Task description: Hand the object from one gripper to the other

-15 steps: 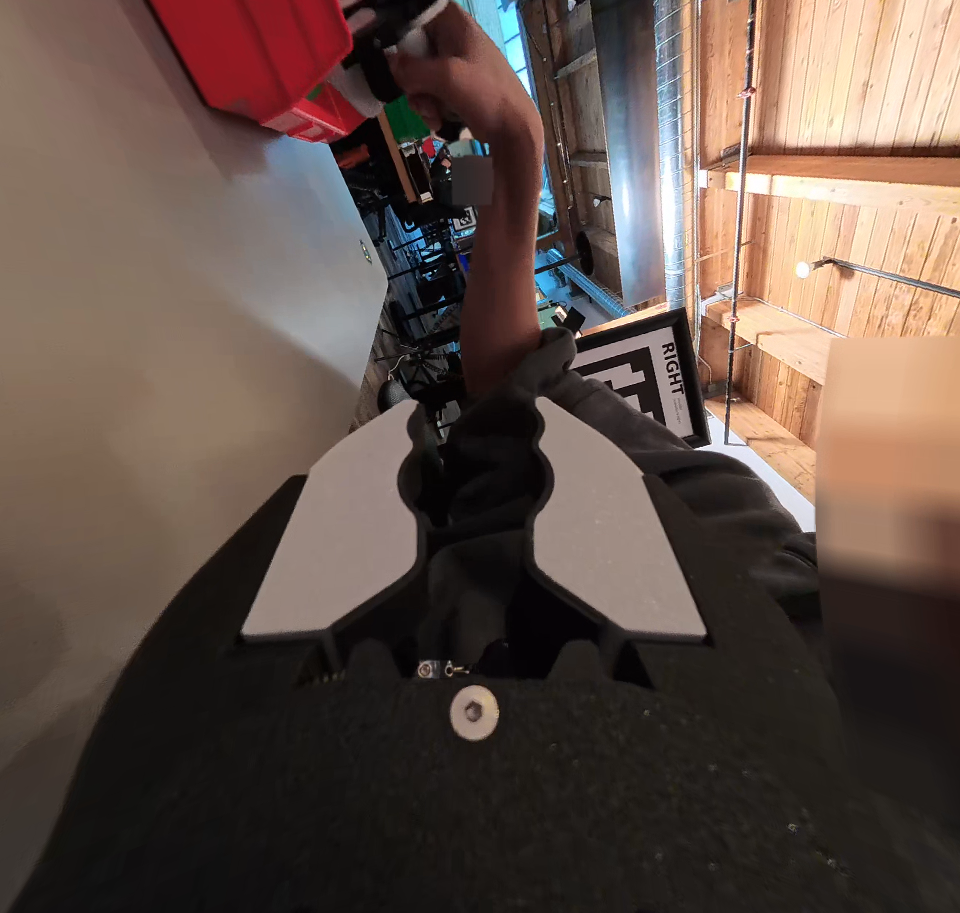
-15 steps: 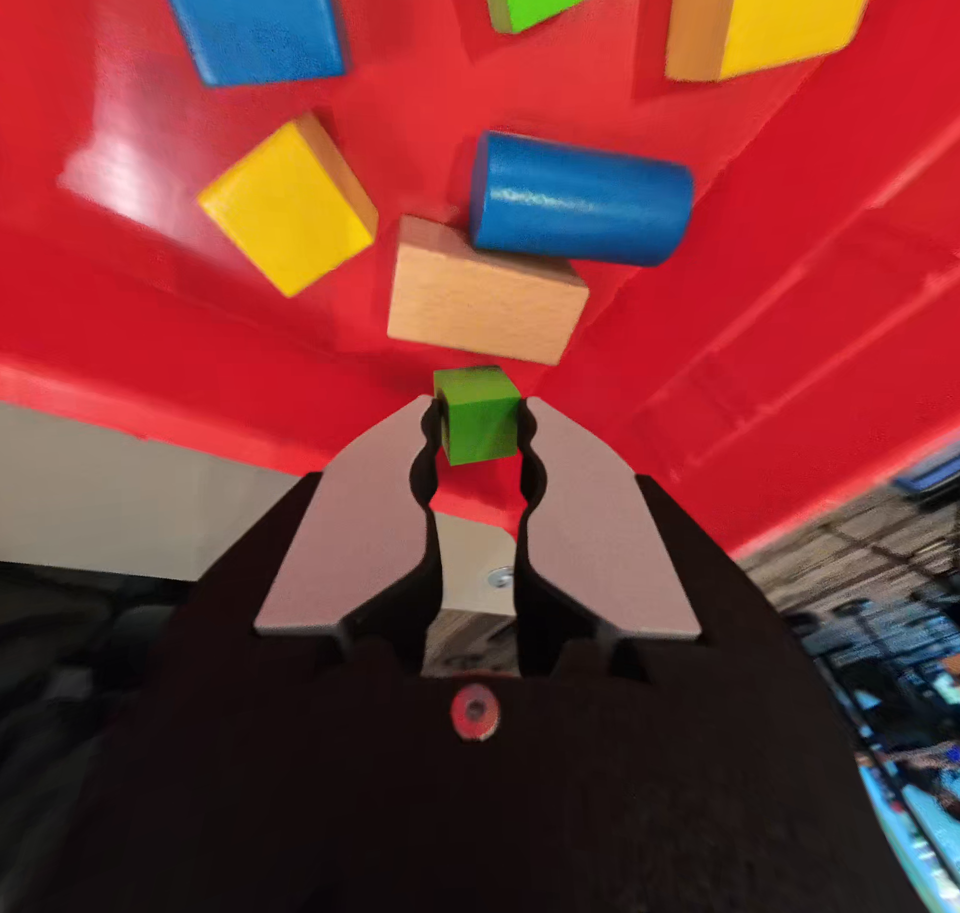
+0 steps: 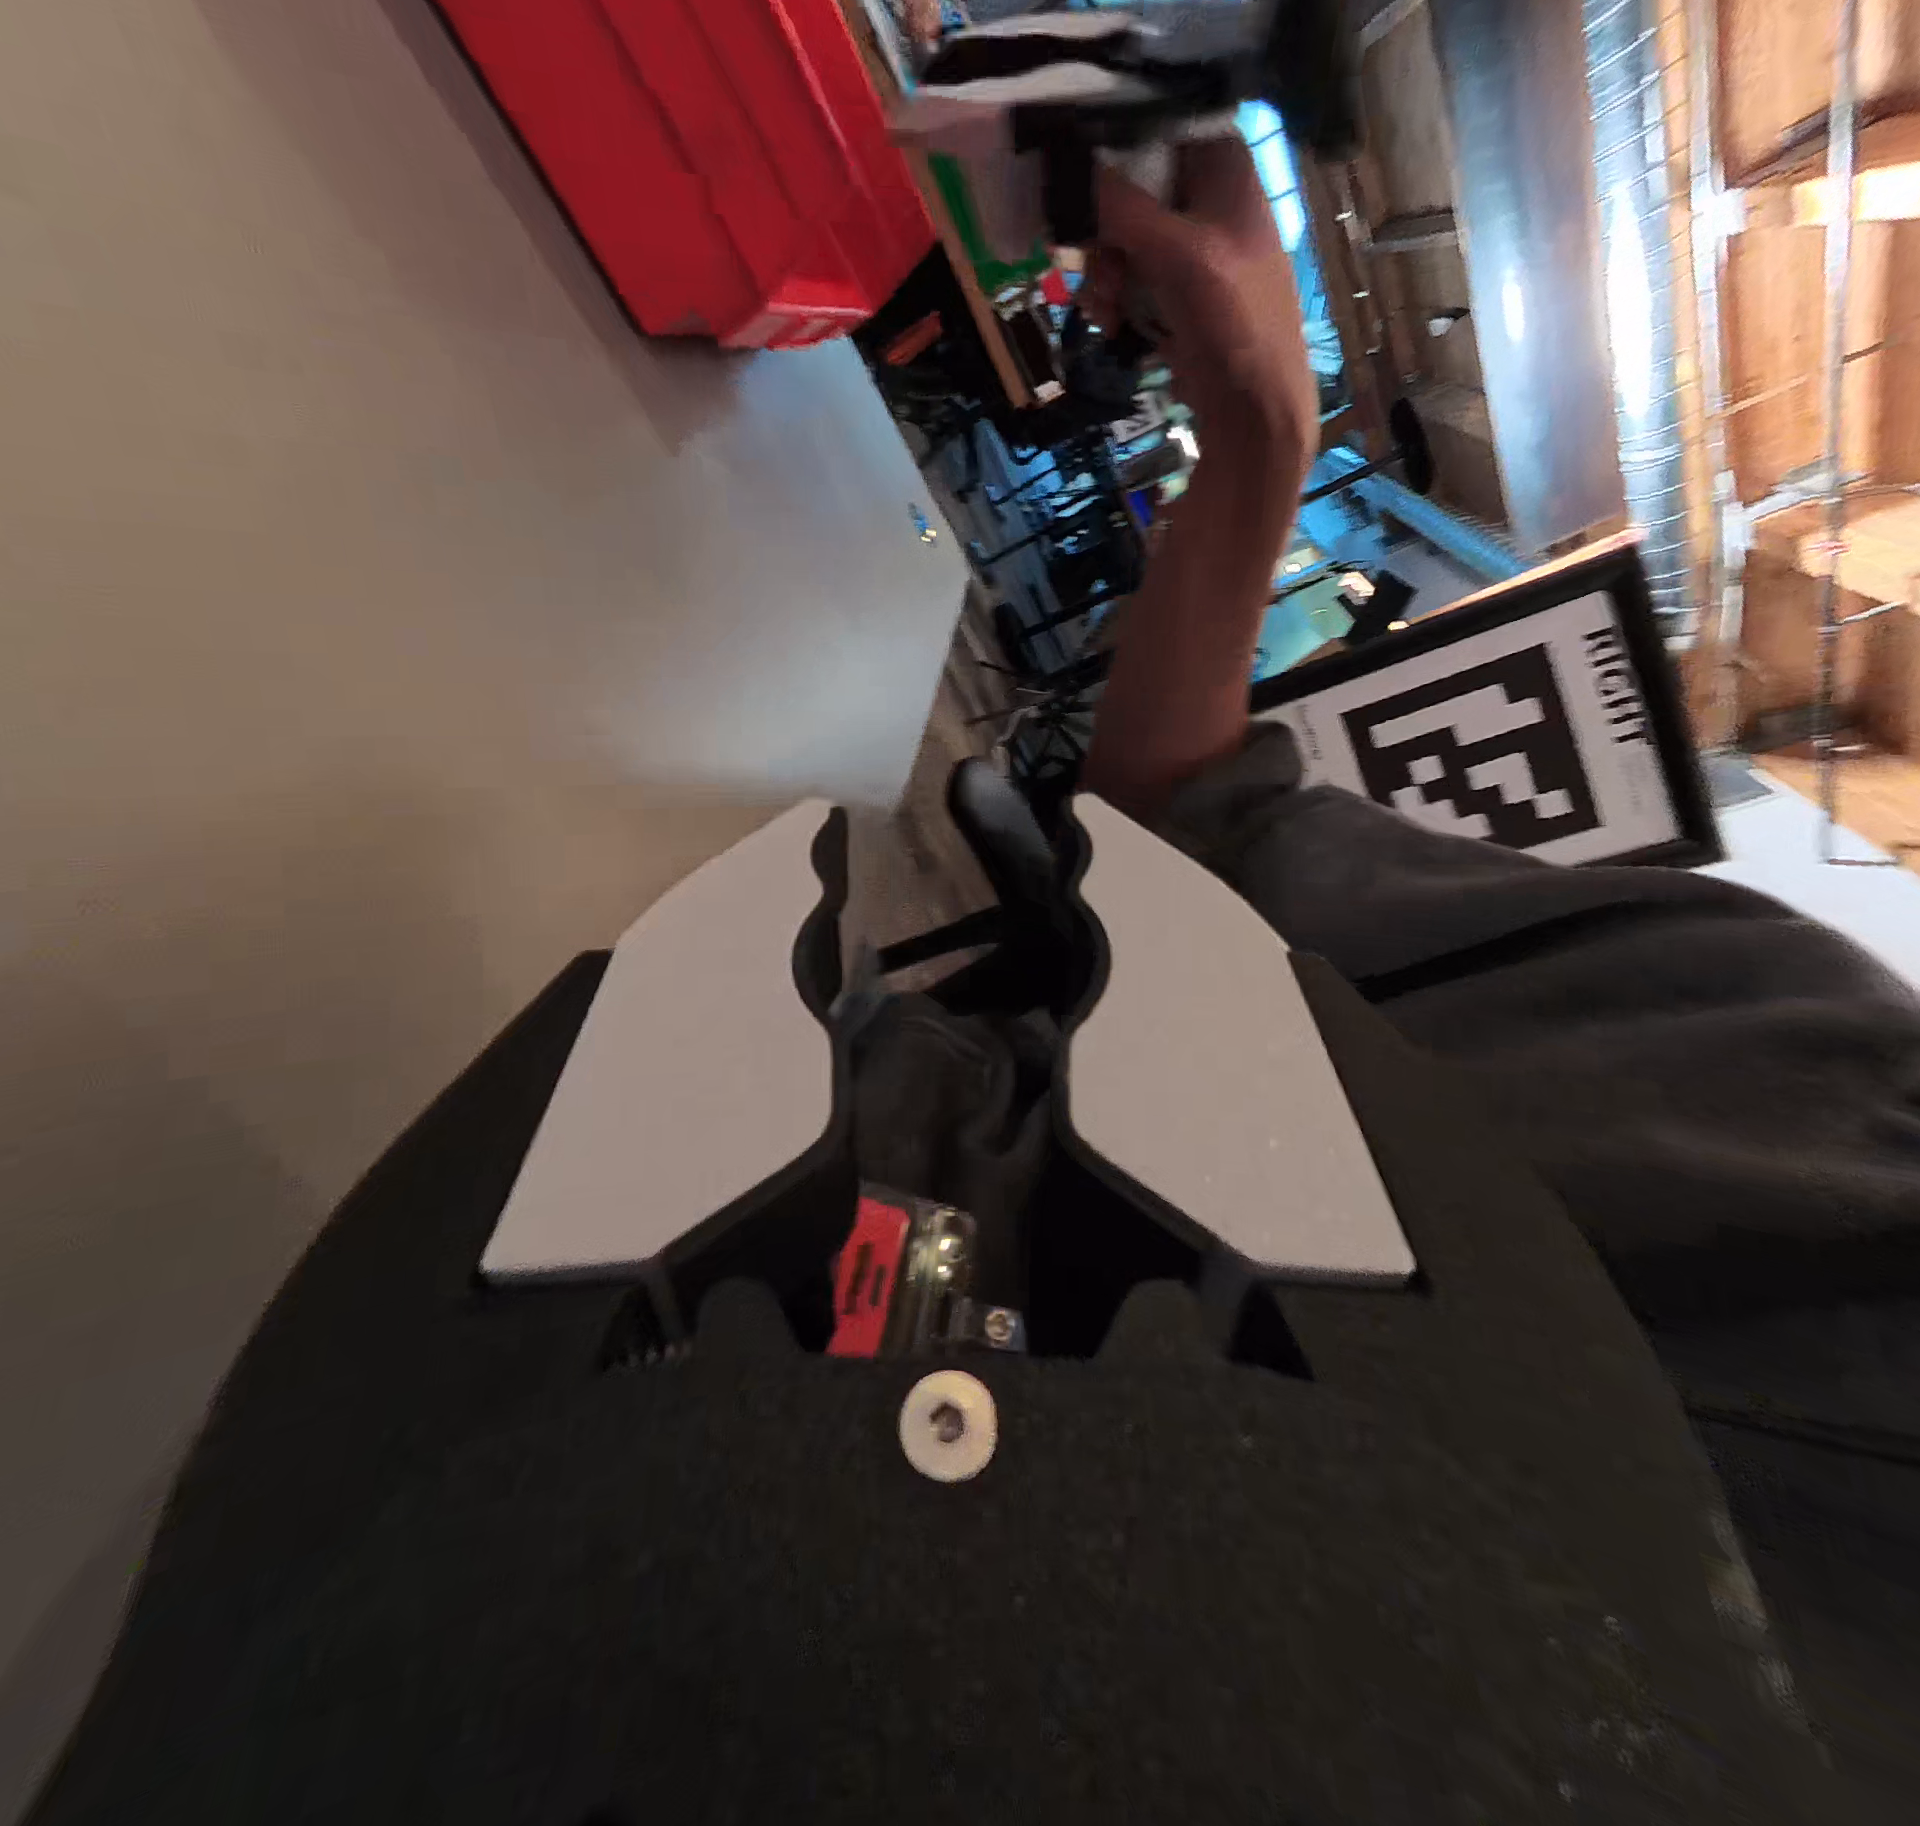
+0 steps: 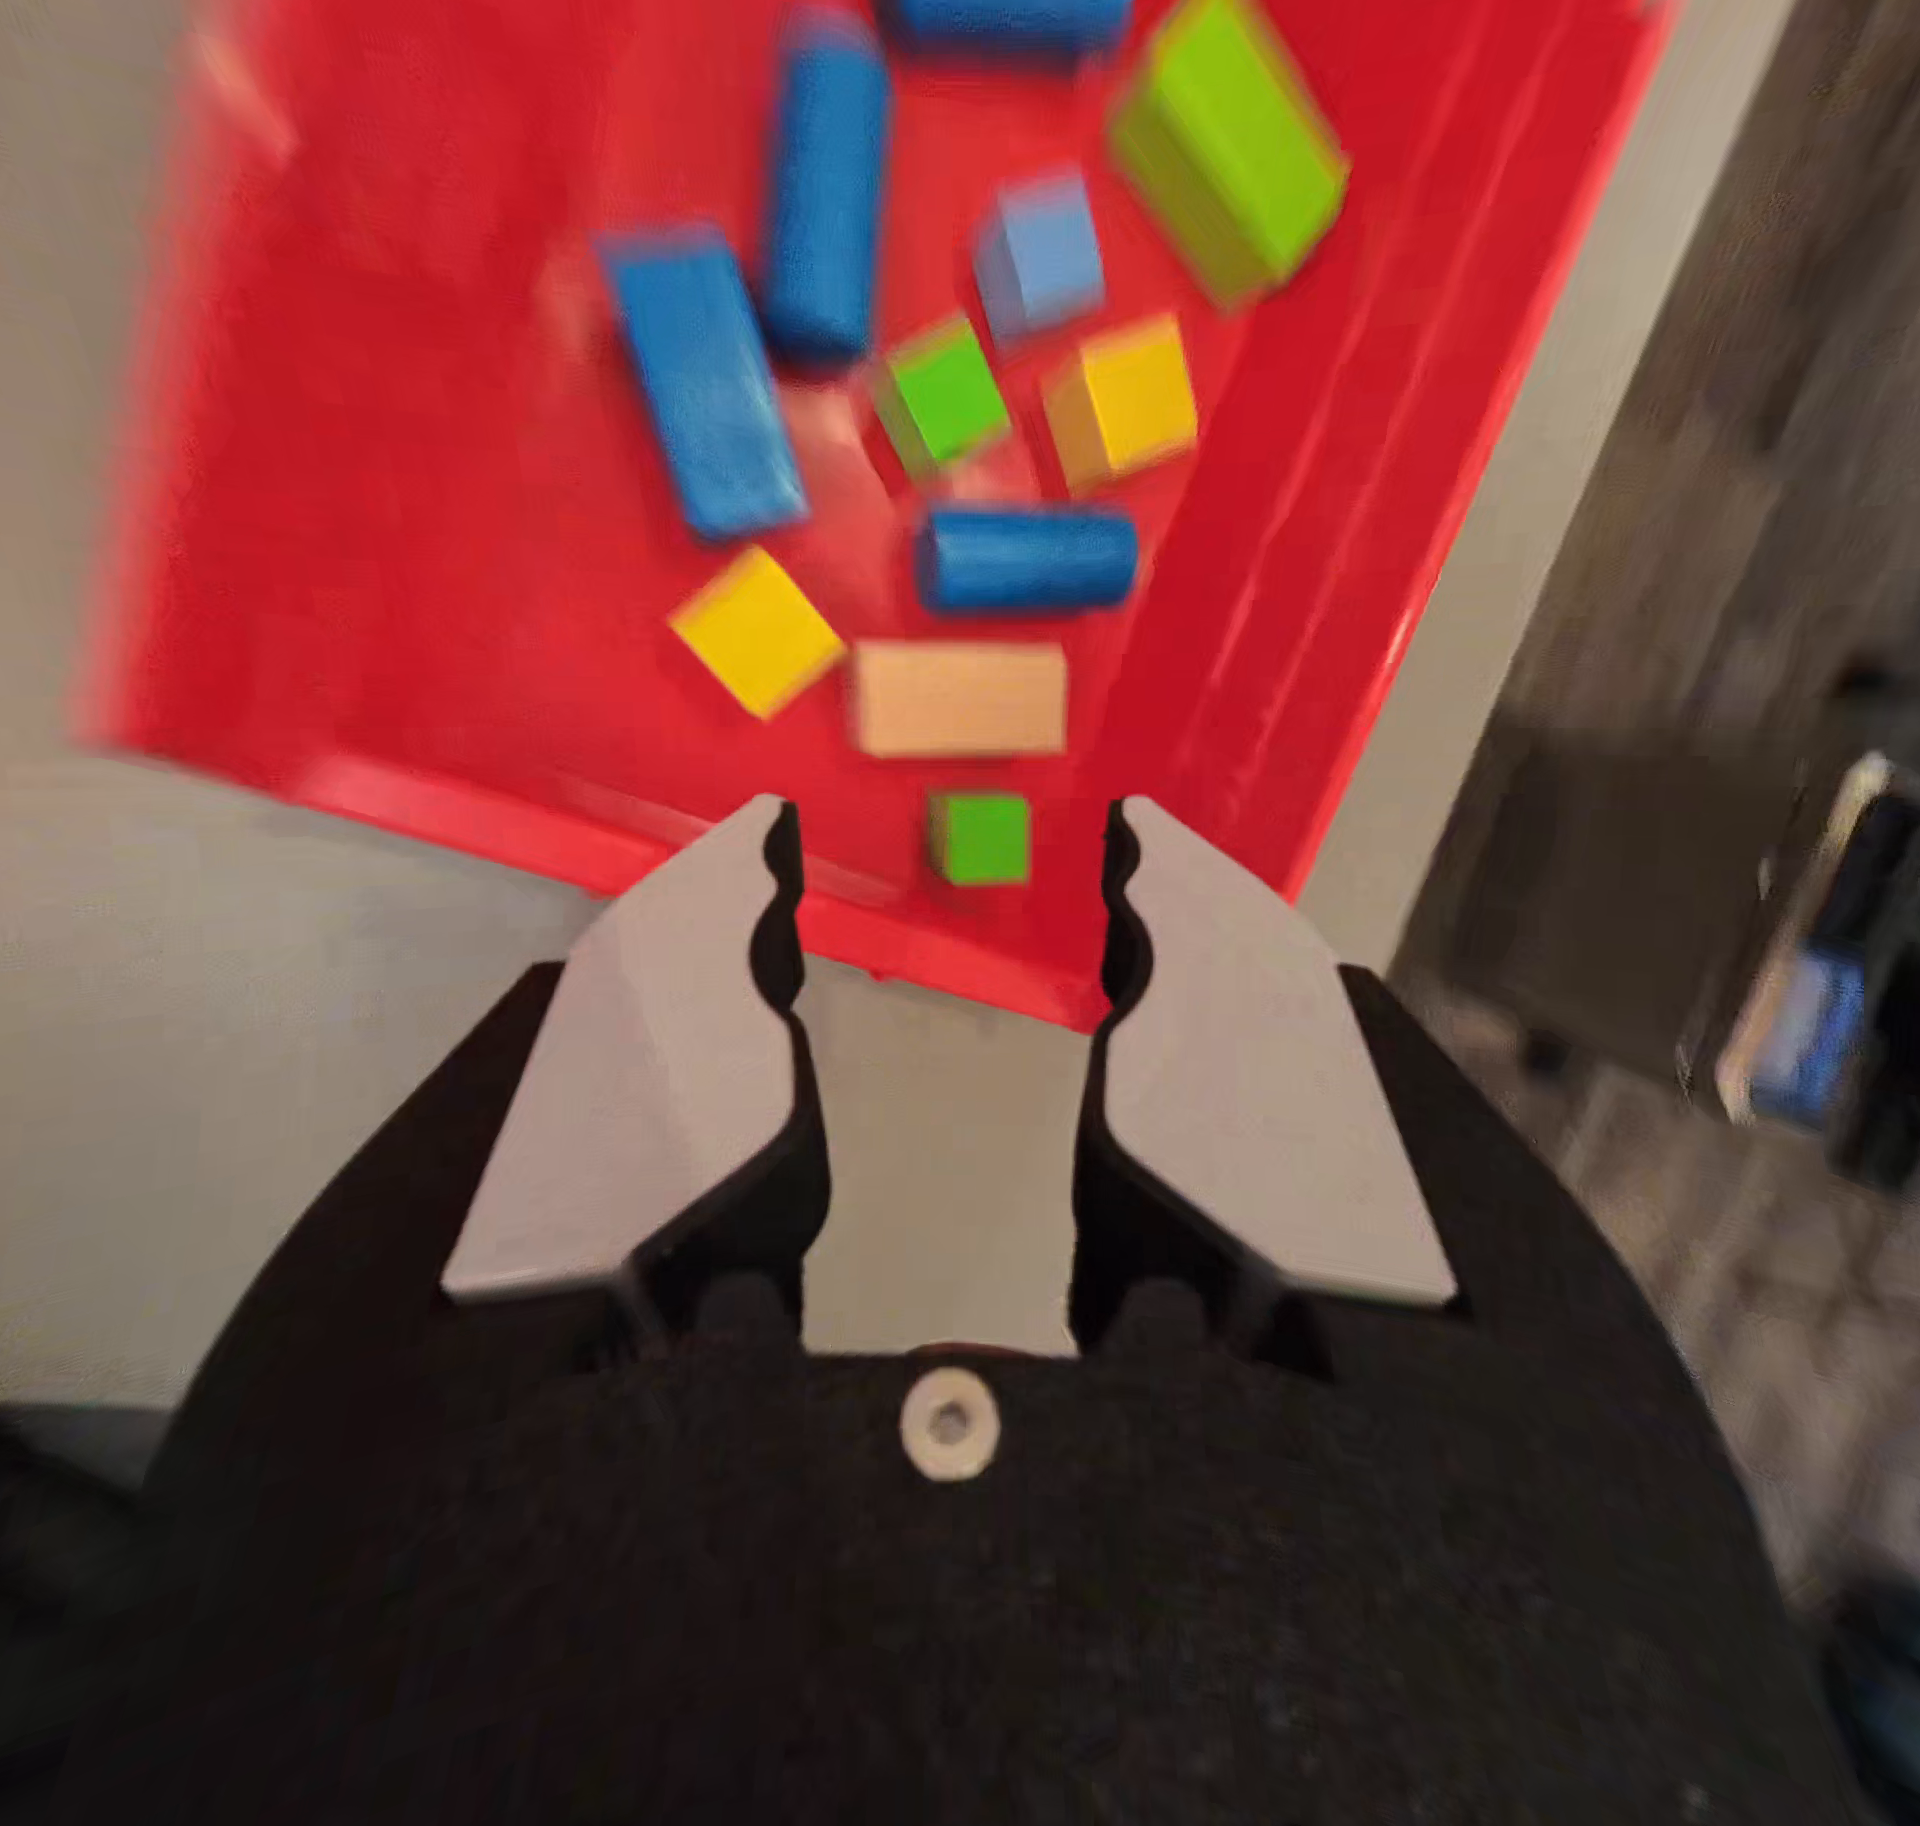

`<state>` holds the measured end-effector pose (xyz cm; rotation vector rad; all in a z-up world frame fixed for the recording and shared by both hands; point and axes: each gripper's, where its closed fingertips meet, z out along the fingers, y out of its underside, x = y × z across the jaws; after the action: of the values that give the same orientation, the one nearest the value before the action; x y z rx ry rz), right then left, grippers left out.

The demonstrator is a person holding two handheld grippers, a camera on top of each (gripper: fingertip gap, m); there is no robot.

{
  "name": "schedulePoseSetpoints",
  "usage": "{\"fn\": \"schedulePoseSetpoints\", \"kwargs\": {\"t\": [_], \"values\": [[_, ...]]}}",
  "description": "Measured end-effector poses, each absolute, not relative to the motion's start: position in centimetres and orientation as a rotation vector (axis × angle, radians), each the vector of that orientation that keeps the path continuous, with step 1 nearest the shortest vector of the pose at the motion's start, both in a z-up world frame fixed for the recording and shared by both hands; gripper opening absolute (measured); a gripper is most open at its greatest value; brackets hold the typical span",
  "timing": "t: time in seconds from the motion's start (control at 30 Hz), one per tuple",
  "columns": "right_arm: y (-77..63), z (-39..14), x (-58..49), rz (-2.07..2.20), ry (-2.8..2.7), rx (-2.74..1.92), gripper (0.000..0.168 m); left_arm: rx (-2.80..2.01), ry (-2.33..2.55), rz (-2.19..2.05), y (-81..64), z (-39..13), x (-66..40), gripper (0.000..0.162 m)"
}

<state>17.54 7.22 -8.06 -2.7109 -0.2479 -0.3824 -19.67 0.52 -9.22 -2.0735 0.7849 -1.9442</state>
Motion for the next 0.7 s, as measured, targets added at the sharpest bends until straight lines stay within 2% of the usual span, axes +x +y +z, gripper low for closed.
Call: {"fn": "schedulePoseSetpoints", "kwargs": {"t": [0.13, 0.27, 0.33, 0.4, 0.53, 0.7], "values": [[4.7, -4.6, 4.3, 0.163, -0.410, -2.137, 0.050, -2.101, 0.845, -1.648, 2.8, -9.8, -21.0, 0.037], [-2.0, -8.4, -7.9, 0.714, -0.555, -1.854, 0.054, -2.009, 0.714, -1.228, 8.9, -6.5, -25.5, 0.033], [-3.4, -11.1, -9.9, 0.714, -0.601, -1.848, 0.053, -2.029, 0.653, -1.018, 12.6, -4.4, -29.0, 0.038], [-4.3, -12.5, -11.2, 0.709, -0.670, -1.847, 0.053, -2.147, 0.632, -0.729, 16.9, -4.2, -32.8, 0.053], [-4.3, -13.1, -12.1, 0.665, -0.759, -1.818, 0.051, -2.517, 0.561, -0.152, 25.2, -7.4, -39.8, 0.054], [-4.6, -13.2, -12.0, 0.702, -0.752, -1.834, 0.051, -2.809, 0.383, 0.017, 32.5, -11.7, -41.8, 0.053]]}}
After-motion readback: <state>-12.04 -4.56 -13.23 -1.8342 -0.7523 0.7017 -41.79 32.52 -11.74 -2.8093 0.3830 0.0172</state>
